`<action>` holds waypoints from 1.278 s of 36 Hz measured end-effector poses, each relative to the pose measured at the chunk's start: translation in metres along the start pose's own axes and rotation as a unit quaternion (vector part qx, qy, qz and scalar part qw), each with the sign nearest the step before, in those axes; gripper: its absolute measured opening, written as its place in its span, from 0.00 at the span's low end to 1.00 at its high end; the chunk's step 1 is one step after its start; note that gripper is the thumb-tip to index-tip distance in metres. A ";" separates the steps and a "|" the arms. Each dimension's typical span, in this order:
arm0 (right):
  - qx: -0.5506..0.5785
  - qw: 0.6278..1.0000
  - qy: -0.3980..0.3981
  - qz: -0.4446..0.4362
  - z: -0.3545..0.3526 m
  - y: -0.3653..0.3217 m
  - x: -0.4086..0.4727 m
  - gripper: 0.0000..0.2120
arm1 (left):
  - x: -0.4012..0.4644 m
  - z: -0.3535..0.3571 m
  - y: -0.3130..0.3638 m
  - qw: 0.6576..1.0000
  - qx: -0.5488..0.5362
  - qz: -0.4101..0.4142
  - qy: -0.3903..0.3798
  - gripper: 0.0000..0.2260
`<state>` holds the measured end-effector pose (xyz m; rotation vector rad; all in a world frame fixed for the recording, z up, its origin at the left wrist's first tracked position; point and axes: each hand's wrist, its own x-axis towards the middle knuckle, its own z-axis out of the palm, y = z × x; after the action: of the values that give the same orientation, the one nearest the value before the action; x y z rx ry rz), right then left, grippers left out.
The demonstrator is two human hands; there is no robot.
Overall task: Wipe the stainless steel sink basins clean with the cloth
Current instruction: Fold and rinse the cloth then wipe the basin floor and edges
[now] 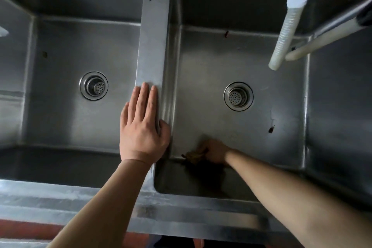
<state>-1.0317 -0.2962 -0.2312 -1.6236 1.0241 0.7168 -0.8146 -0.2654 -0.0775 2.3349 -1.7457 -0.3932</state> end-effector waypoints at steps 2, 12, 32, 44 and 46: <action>0.035 0.999 0.032 0.008 -0.018 0.005 -0.008 0.08 | 0.000 0.000 0.000 1.000 0.001 -0.001 -0.001 0.35; -0.054 0.953 0.277 0.110 -0.086 0.071 -0.005 0.18 | -0.001 0.007 -0.005 1.000 0.011 0.005 0.009 0.34; -0.043 0.995 -0.032 0.081 -0.060 0.048 -0.023 0.05 | -0.002 0.009 -0.005 1.000 0.000 0.003 0.029 0.35; -0.082 0.961 0.215 0.155 -0.122 0.085 -0.020 0.18 | -0.001 0.009 -0.005 1.000 0.006 -0.002 0.029 0.35; -0.089 0.974 0.151 0.142 -0.098 0.078 -0.017 0.18 | -0.001 0.008 -0.005 1.000 0.007 -0.003 0.028 0.35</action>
<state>-1.1127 -0.3927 -0.2241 -1.7975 1.4693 0.7840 -0.8128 -0.2632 -0.0864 2.3379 -1.7213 -0.3164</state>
